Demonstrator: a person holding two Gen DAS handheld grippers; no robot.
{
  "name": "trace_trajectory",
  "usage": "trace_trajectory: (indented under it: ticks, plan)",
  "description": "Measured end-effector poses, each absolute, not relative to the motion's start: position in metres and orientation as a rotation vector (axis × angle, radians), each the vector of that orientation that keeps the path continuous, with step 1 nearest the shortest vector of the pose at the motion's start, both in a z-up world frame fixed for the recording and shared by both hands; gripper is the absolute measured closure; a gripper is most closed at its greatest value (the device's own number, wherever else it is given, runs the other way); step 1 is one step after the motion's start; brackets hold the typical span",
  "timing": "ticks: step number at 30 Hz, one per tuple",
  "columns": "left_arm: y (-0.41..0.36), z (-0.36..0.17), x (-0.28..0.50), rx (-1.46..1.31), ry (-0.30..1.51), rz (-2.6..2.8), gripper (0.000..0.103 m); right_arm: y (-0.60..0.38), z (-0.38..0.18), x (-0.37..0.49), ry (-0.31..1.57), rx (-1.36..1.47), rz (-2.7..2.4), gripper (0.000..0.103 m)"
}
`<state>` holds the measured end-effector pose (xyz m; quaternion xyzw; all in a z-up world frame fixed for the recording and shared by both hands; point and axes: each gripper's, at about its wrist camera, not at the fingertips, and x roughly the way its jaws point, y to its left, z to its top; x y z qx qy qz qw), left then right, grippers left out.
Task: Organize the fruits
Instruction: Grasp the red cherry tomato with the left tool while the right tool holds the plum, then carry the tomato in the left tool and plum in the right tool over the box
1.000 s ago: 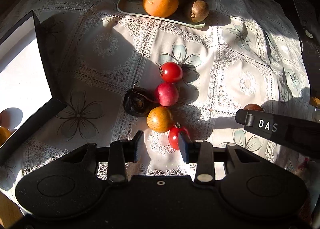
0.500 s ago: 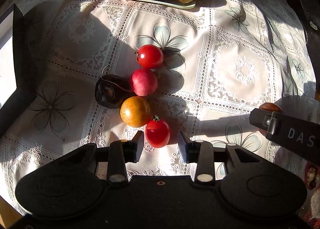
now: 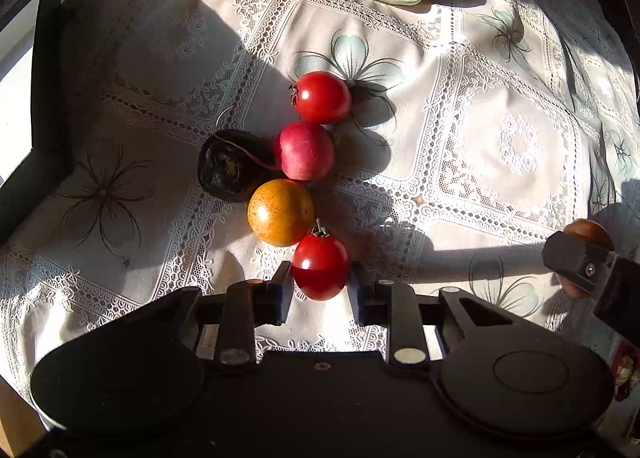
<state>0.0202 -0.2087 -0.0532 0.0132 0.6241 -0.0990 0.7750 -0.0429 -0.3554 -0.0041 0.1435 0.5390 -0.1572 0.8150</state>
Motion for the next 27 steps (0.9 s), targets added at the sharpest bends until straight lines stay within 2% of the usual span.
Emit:
trace_trajectory:
  ticks: [7, 17, 27]
  plan:
    - [-0.179, -0.006, 0.022, 0.051, 1.236, -0.130, 0.067, -0.331, 0.013, -0.030, 1.111, 0.297, -0.306, 0.065]
    - [-0.066, 0.037, 0.045, -0.015, 1.096, 0.064, 0.067, -0.244, 0.030, 0.006, 1.081, 0.272, -0.152, 0.065]
    - [0.031, 0.028, 0.060, -0.069, 1.117, 0.224, 0.067, -0.135, 0.029, 0.038, 1.082, 0.201, 0.021, 0.065]
